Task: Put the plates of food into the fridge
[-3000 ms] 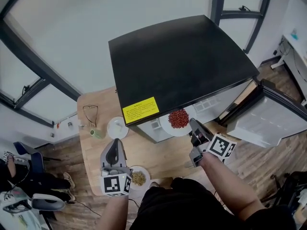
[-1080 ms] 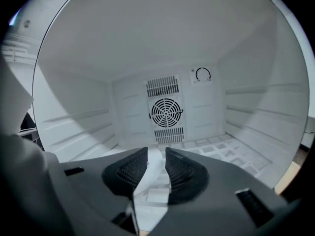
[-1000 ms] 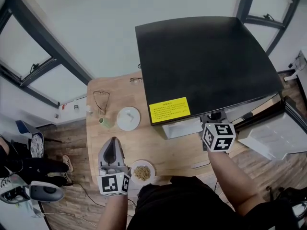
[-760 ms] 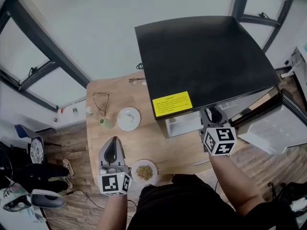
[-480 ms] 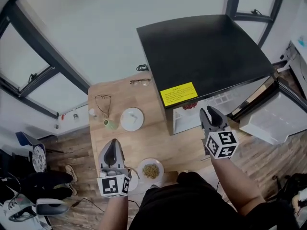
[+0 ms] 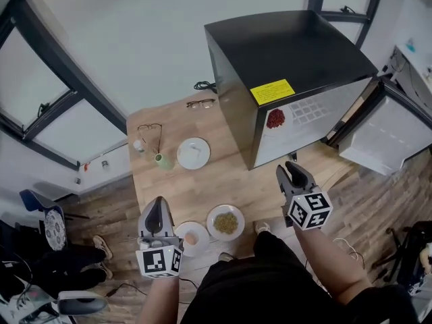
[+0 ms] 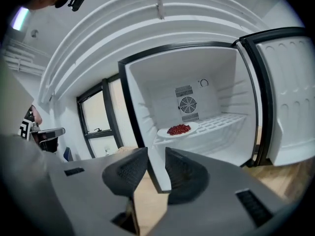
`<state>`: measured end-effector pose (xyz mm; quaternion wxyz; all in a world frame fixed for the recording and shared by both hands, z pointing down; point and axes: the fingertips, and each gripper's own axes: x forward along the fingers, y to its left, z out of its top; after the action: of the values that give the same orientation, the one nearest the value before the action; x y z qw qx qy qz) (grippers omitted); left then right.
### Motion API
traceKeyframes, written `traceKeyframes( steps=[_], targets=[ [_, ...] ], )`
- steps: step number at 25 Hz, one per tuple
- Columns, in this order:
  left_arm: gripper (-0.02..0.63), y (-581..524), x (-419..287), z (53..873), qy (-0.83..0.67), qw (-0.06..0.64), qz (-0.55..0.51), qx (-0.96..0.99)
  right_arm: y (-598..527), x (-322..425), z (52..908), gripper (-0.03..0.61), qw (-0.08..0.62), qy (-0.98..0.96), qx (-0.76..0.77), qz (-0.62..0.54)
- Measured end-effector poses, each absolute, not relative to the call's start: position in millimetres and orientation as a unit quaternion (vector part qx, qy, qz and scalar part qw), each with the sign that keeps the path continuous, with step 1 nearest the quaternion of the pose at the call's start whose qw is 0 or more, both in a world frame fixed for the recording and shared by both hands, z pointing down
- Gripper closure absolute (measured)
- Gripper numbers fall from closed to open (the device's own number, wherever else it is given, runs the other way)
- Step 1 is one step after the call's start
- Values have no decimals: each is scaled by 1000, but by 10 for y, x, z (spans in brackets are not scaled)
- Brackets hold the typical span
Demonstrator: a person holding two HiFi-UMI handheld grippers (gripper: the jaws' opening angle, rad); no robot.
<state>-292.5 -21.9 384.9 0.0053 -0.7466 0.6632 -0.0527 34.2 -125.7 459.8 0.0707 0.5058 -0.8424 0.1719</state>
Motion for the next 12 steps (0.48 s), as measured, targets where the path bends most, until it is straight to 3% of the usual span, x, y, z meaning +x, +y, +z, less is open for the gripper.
traceKeyframes(
  steps=[12],
  targets=[
    [611, 415, -3174, 4135, 633, -8, -71, -771, 30, -270, 5453, 452, 73, -838, 466, 275]
  ],
)
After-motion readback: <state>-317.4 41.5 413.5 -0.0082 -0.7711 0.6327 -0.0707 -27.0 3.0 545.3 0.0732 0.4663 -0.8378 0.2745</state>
